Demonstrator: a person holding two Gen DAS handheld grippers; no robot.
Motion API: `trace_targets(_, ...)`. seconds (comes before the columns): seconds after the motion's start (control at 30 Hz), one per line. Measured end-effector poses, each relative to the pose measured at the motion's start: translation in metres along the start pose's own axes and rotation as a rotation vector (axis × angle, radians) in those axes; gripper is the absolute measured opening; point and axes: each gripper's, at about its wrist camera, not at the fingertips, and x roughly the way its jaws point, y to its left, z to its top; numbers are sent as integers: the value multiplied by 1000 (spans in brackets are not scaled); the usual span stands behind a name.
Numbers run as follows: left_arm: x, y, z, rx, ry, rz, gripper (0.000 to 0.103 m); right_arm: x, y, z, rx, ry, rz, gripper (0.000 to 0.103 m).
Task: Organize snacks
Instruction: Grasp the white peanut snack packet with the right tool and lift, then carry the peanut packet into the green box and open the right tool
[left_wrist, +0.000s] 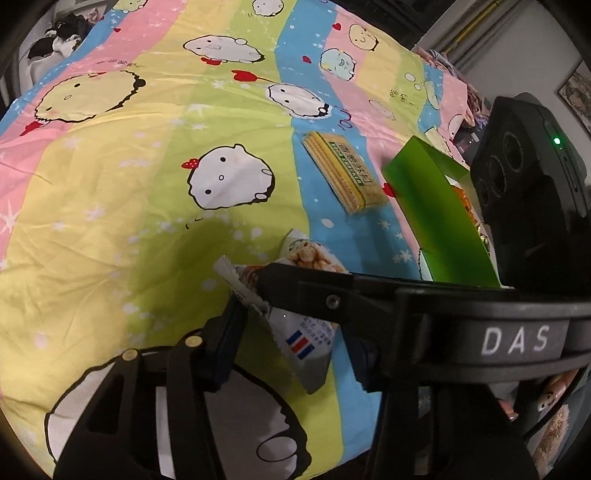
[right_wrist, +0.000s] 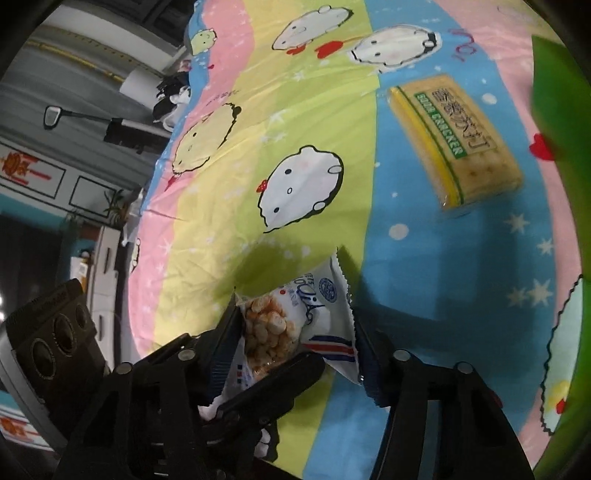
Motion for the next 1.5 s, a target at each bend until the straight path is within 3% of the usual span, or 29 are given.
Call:
trace_targets(0.2, -21, -17, 8, 19, -67, -7, 48, -26, 14, -2, -58, -82, -13, 58)
trace_targets(0.4, -42, -58, 19, 101, -161, -6, 48, -79, 16, -5, -85, -226, -6, 58)
trace_targets(0.8, -40, -148, 32, 276, -234, -69, 48, -164, -26, -18, -32, -454, -35, 58)
trace_targets(1.17, 6, -211, 42, 396, -172, -132, 48, -204, -89, -28, 130, -561, -75, 58)
trace_targets(1.5, 52, -239, 44, 415, -60, -170, 48, -209, -140, -29, 282, -544, -126, 58)
